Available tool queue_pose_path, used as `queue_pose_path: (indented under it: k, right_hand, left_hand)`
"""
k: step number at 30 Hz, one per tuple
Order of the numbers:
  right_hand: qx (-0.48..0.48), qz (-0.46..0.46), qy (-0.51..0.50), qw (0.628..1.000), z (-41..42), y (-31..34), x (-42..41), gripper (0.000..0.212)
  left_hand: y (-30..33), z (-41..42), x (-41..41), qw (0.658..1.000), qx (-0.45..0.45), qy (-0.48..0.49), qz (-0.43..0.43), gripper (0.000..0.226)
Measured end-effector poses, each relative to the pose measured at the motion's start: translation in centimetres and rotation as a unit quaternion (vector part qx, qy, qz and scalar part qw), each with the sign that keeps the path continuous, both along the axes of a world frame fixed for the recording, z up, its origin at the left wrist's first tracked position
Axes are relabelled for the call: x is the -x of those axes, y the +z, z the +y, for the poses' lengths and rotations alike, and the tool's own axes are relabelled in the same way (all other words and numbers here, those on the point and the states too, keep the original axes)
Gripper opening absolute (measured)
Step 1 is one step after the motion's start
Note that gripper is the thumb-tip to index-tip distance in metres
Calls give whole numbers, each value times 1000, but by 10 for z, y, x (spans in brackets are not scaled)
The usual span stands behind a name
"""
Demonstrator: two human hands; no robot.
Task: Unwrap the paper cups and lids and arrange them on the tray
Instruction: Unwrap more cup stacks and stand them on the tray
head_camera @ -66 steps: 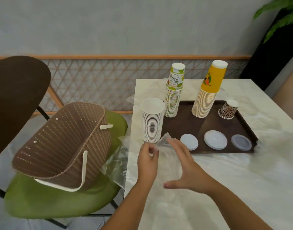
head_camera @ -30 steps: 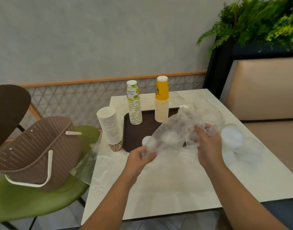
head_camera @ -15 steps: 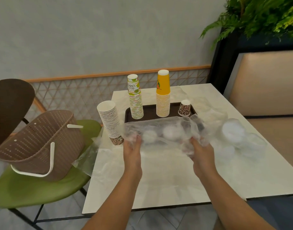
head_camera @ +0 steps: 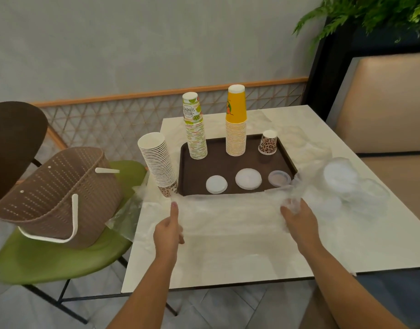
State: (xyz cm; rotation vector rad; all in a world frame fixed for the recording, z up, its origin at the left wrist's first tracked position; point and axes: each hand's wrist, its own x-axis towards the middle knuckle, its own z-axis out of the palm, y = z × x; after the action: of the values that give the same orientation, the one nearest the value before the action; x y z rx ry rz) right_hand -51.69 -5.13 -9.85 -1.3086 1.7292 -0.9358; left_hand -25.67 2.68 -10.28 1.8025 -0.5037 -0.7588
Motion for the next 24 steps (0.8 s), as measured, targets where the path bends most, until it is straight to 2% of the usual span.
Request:
queue_pose_path:
  k: [2, 3, 4, 5, 7, 9, 12, 15, 19, 24]
  right_hand:
    - [-44, 56, 30, 997, -3, -7, 2, 67]
    - [-33, 109, 20, 993, -4, -6, 0, 78]
    - [19, 167, -3, 986, -3, -2, -3, 84]
    - [105, 213, -25, 971, 0, 4, -8, 82]
    - [277, 230, -7, 933, 10, 15, -29, 68]
    - [347, 240, 84, 903, 23, 12, -62, 55]
    - [316, 327, 235, 859, 45, -26, -112, 49]
    - [240, 377, 311, 839, 54, -63, -143, 51]
    - [167, 407, 362, 822, 47, -86, -153, 51]
    - [131, 424, 350, 825, 36, -114, -141, 58]
  left_hand:
    - [-7, 8, -3, 1000, -5, -21, 15, 52]
    - [-11, 11, -5, 1000, -5, -28, 6, 48]
    - [-16, 15, -7, 1000, -3, -30, -9, 46]
    - [-20, 17, -8, 999, -3, -28, -27, 44]
    - [-27, 21, -9, 998, -6, -24, -54, 42]
    - [-31, 22, -7, 996, -17, -28, -83, 44]
    - [-35, 21, -5, 989, -56, -41, -133, 45]
    - [-41, 19, -6, 977, -95, -51, -182, 53]
    - [-50, 22, -11, 963, -145, -47, -221, 58]
    - [-58, 25, -19, 941, -191, -53, -275, 53]
